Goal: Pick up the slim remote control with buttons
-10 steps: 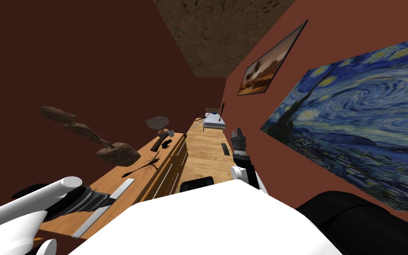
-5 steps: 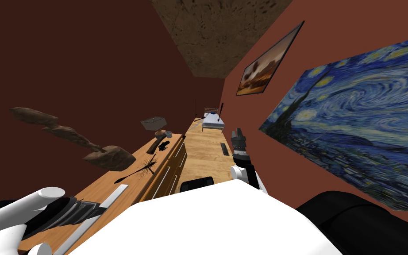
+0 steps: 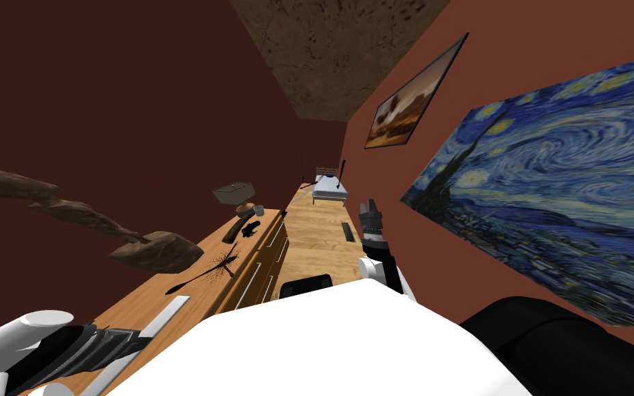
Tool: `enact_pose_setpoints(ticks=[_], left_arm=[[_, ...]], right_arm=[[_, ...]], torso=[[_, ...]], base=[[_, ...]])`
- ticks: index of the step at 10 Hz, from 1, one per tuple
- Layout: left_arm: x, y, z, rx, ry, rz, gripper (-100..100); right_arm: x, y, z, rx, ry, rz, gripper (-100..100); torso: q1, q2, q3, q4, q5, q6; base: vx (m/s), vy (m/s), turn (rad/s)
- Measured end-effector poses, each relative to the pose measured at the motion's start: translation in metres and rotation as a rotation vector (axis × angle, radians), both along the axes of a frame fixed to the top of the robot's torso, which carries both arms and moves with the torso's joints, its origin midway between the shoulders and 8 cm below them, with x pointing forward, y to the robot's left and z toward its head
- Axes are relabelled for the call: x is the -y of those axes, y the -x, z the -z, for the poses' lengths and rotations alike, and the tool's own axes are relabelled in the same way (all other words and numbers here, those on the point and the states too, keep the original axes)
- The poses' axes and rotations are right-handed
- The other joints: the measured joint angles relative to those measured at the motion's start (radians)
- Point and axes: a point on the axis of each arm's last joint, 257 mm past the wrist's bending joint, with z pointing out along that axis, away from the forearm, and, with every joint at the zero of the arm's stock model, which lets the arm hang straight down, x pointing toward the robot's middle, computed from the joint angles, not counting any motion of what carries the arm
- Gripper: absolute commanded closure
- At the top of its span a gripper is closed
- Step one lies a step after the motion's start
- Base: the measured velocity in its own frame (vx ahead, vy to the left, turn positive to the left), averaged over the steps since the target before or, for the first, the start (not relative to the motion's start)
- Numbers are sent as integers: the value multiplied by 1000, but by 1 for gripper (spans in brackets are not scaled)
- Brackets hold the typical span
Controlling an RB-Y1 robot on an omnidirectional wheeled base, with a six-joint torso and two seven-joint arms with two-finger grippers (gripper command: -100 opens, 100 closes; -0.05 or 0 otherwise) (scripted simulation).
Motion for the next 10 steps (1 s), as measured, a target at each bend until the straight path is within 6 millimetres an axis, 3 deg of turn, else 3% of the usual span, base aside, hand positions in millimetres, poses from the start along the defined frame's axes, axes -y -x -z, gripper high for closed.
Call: enact_pose_setpoints(ticks=[9, 10], left_arm=[[-8, 51, 13, -1, 10, -25, -100], [-8, 51, 14, -1, 10, -24, 100]], right_arm=[[0, 0, 0, 0, 0, 0, 0], [0, 0, 0, 0, 0, 0, 0]], torso=[[0, 1, 0, 0, 0, 0], [1, 2, 1, 0, 0, 0]], base=[[30, -11, -30], [0, 0, 0]])
